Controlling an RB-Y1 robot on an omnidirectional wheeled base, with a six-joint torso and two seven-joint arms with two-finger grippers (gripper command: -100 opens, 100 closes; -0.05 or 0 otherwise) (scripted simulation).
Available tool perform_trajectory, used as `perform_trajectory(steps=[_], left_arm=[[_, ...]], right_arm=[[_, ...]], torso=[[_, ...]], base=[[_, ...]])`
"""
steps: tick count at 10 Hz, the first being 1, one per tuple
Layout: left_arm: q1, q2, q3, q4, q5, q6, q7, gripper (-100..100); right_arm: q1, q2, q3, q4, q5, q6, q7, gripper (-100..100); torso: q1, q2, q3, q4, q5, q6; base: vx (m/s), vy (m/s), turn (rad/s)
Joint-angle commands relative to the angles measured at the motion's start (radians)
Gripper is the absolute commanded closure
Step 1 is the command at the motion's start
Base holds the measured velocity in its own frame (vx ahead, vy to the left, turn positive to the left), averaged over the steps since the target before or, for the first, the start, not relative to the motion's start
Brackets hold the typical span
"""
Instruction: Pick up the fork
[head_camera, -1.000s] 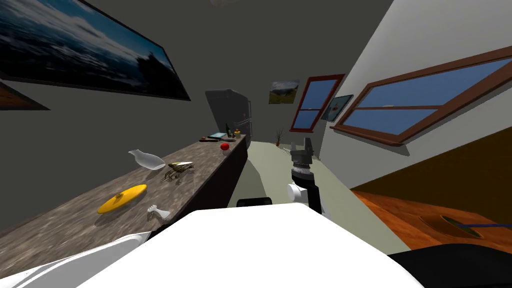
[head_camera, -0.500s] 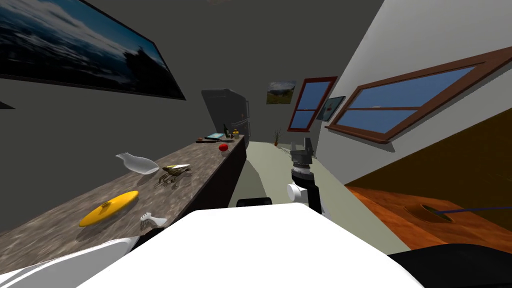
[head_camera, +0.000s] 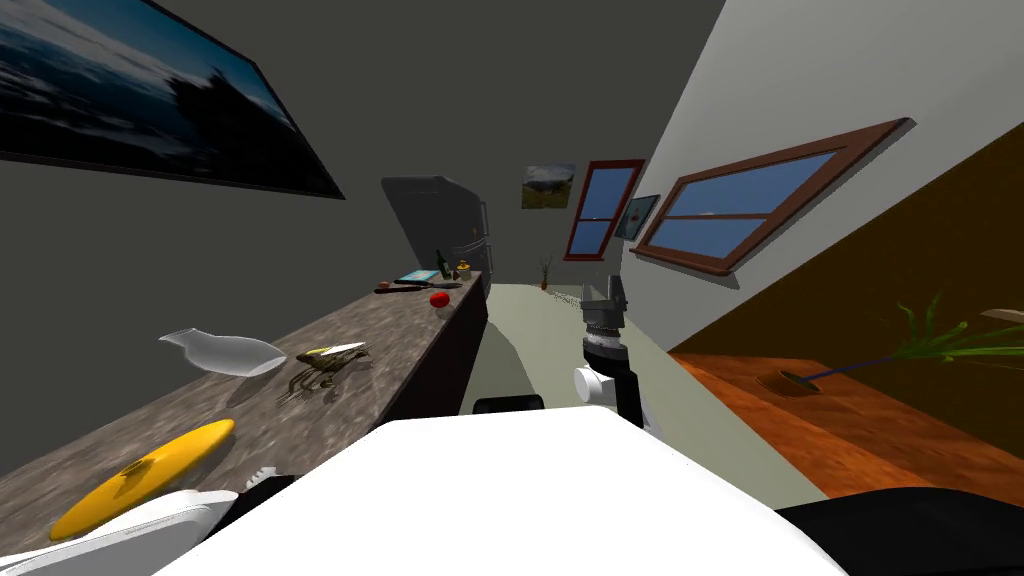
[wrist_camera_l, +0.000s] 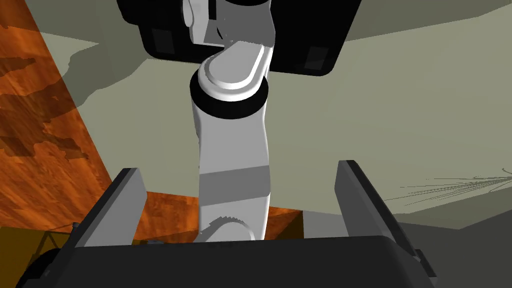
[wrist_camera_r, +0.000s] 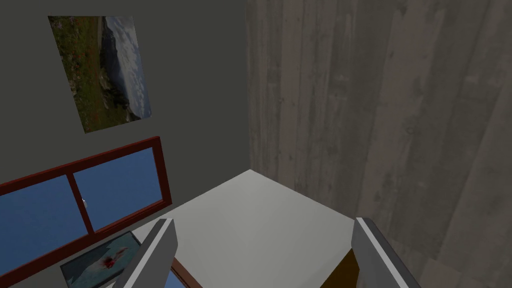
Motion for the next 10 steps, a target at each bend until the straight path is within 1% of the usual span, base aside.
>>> perform_trajectory(steps=[1, 2, 3, 5, 6, 7, 8, 9, 10], left_arm=[[0.003, 0.05, -0.028, 0.017, -0.012, 0.0, -0.012, -100], [0.003, 0.068, -0.028, 0.017, -0.037, 0.0, 0.007, -100], [0.003, 0.068, -0.028, 0.017, -0.042, 0.0, 0.015, -100], [0.003, 0.068, -0.028, 0.017, -0.012, 0.0, -0.012, -100], [0.006, 0.107, -0.048, 0.023, -0.039, 0.003, -0.005, -100], [0.006, 0.107, -0.048, 0.023, -0.039, 0.003, -0.005, -100], [0.006, 0.107, -0.048, 0.023, -0.039, 0.003, -0.005, -100], [0.01, 0.143, -0.066, 0.029, -0.062, 0.006, 0.001, -100], [0.01, 0.143, -0.066, 0.029, -0.062, 0.006, 0.001, -100]], right_arm=[[0.0, 0.0, 0.0, 0.0, 0.0, 0.0, 0.0, 0], [0.0, 0.0, 0.0, 0.0, 0.0, 0.0, 0.0, 0], [0.0, 0.0, 0.0, 0.0, 0.0, 0.0, 0.0, 0], [0.0, 0.0, 0.0, 0.0, 0.0, 0.0, 0.0, 0], [0.0, 0.0, 0.0, 0.0, 0.0, 0.0, 0.0, 0], [0.0, 0.0, 0.0, 0.0, 0.0, 0.0, 0.0, 0], [0.0, 0.0, 0.0, 0.0, 0.0, 0.0, 0.0, 0], [0.0, 0.0, 0.0, 0.0, 0.0, 0.0, 0.0, 0], [0.0, 0.0, 0.0, 0.0, 0.0, 0.0, 0.0, 0]], torso=[[0.0, 0.0, 0.0, 0.0, 0.0, 0.0], [0.002, 0.0, 0.0, 0.0, 0.001, 0.0], [0.001, -0.001, 0.0, 0.0, 0.001, -0.001], [-0.007, 0.0, 0.0, 0.0, -0.001, -0.001], [-0.009, 0.001, 0.001, 0.0, -0.002, -0.001], [-0.006, 0.001, 0.0, 0.0, -0.001, 0.0], [-0.004, 0.001, 0.0, 0.0, -0.001, -0.001], [-0.005, 0.0, 0.0, 0.0, -0.001, -0.001], [-0.003, 0.0, 0.0, 0.0, -0.001, 0.0]], base=[[0.013, 0.163, -0.346], [0.021, 0.124, -0.153], [0.015, 0.05, 0.016], [-0.002, -0.007, 0.015], [-0.001, 0.046, -0.171], [0.0, 0.069, -0.153], [0.004, 0.047, -0.006], [0.003, 0.074, -0.169], [-0.001, 0.077, -0.098]])
